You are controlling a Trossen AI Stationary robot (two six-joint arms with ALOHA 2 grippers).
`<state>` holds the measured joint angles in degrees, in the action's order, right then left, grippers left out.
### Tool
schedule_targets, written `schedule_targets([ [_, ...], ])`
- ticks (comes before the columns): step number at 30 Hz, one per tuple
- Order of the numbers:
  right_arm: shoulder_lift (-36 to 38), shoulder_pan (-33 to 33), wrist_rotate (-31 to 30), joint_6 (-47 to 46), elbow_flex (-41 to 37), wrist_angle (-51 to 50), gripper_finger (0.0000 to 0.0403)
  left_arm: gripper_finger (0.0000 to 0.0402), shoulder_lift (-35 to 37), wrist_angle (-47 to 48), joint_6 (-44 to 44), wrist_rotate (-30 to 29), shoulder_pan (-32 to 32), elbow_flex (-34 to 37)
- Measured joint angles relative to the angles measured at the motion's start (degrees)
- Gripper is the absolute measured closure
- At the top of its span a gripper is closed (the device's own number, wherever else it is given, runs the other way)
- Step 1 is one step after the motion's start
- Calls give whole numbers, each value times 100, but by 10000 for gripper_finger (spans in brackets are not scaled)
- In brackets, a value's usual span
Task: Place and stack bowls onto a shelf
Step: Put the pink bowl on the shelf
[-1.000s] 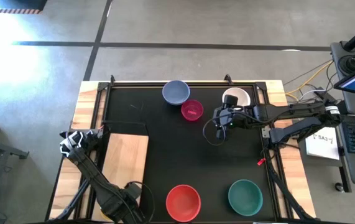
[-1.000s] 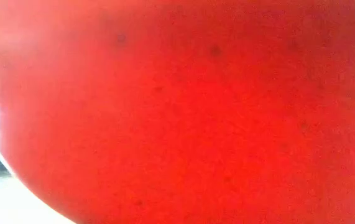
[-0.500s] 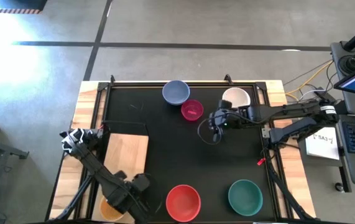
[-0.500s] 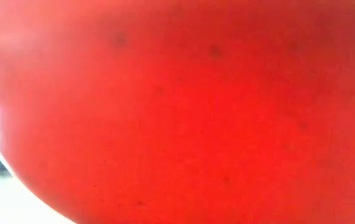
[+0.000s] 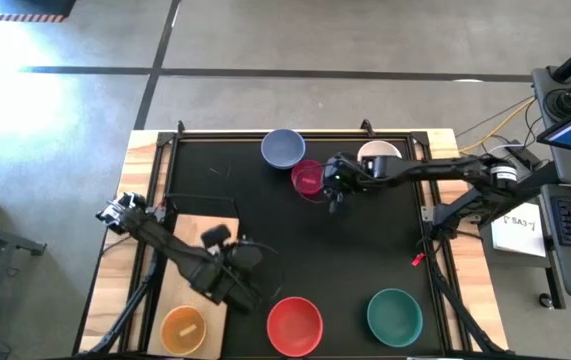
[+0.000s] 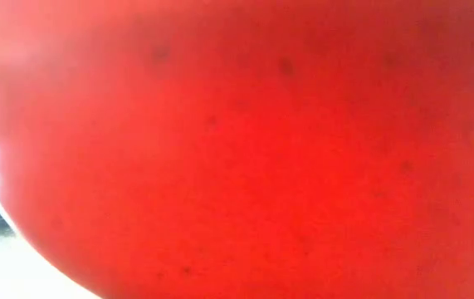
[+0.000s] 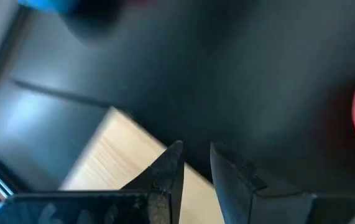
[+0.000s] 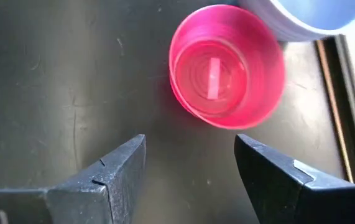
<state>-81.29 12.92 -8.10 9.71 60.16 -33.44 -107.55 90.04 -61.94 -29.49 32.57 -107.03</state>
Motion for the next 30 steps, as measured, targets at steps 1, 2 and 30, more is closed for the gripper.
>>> schedule_targets([
  [1,-76,51,70,134,0,50,168,339,52,1,128,-179,-72,-5],
  [2,-164,75,83,270,0,130,168,339,103,-1,276,-326,-136,-6],
  [30,-1751,563,409,1268,4,1572,218,339,836,-4,1827,-2117,-994,-8],
])
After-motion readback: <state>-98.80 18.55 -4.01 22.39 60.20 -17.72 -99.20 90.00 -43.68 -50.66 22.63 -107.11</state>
